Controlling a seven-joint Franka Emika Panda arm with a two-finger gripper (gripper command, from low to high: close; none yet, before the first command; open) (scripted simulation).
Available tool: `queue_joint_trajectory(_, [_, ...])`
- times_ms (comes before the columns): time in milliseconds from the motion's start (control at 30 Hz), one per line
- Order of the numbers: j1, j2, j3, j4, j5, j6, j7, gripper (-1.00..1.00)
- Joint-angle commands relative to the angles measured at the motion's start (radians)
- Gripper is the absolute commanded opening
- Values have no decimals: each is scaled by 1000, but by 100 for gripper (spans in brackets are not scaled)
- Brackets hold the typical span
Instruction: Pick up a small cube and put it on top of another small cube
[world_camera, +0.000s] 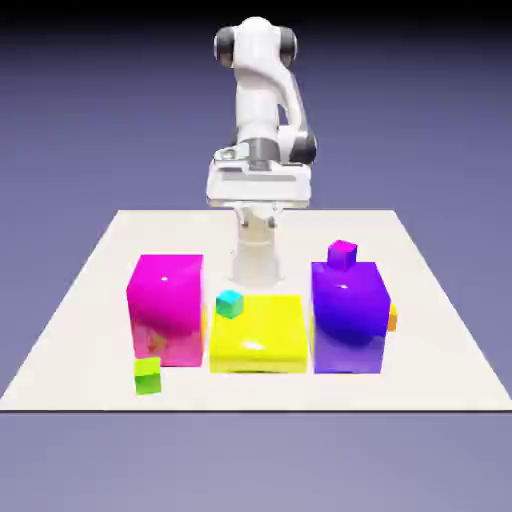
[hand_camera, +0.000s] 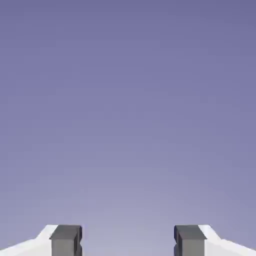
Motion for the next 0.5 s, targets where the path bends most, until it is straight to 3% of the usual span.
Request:
queue_joint_trajectory(0, [23, 34, 26, 22, -11, -25, -30, 0])
queue_joint_trajectory(467, [307, 541, 390, 242, -224, -371, -273, 0])
